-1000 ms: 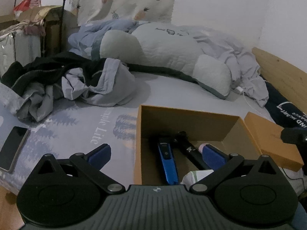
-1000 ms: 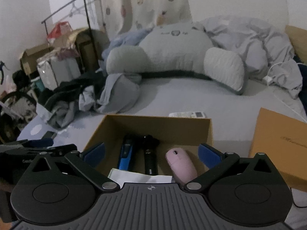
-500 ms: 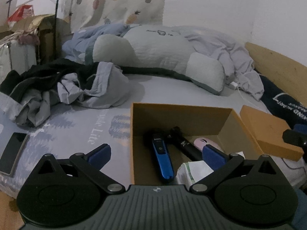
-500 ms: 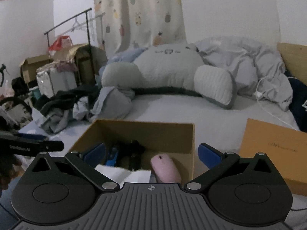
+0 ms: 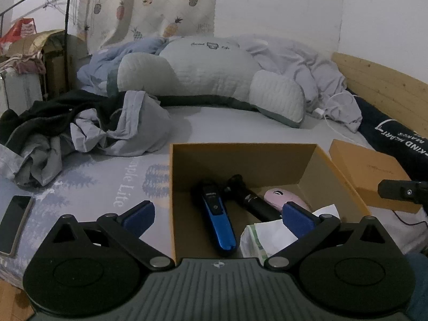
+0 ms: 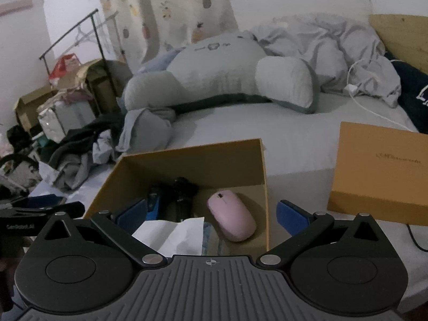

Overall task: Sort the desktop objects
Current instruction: 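Move the left tool toward the white remote on the sheet, then lower the left tool onto the white remote and close on it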

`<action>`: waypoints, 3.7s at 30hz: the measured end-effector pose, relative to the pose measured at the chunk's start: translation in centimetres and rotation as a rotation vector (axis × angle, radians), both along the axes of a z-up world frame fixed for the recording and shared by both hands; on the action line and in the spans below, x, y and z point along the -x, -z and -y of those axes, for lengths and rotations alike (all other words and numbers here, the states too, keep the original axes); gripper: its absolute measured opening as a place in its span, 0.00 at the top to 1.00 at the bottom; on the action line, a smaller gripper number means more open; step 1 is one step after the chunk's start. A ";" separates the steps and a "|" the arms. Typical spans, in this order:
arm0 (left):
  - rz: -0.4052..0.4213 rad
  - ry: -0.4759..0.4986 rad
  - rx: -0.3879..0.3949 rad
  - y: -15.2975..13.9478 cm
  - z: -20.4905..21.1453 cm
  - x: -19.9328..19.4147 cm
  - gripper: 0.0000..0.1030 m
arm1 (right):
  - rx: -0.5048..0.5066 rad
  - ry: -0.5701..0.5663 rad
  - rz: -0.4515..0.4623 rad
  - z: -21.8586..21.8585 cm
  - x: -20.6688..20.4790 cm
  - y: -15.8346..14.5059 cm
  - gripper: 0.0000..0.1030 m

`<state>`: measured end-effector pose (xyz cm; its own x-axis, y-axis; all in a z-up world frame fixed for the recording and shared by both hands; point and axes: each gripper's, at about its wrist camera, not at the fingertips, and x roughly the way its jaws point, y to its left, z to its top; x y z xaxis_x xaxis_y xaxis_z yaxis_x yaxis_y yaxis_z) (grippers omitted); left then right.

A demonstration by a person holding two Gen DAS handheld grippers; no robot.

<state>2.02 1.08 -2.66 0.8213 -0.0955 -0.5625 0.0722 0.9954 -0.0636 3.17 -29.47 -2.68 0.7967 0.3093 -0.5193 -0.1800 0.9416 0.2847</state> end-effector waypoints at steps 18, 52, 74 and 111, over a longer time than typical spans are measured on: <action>-0.067 0.056 0.086 0.9 0.4 -1.2 0.00 | -0.082 -0.029 -0.062 0.7 -0.8 0.5 0.00; -0.136 0.071 0.338 -9.4 1.7 -17.5 0.00 | -0.183 -0.160 0.044 4.8 -17.8 -17.5 0.00; -0.407 -0.015 0.353 -0.2 2.9 -30.1 0.00 | -0.121 -0.180 -0.145 5.5 -32.7 -8.7 0.00; -0.786 -0.195 0.416 12.6 3.6 -39.3 0.19 | 0.029 -0.347 -0.542 2.9 -43.9 13.0 0.46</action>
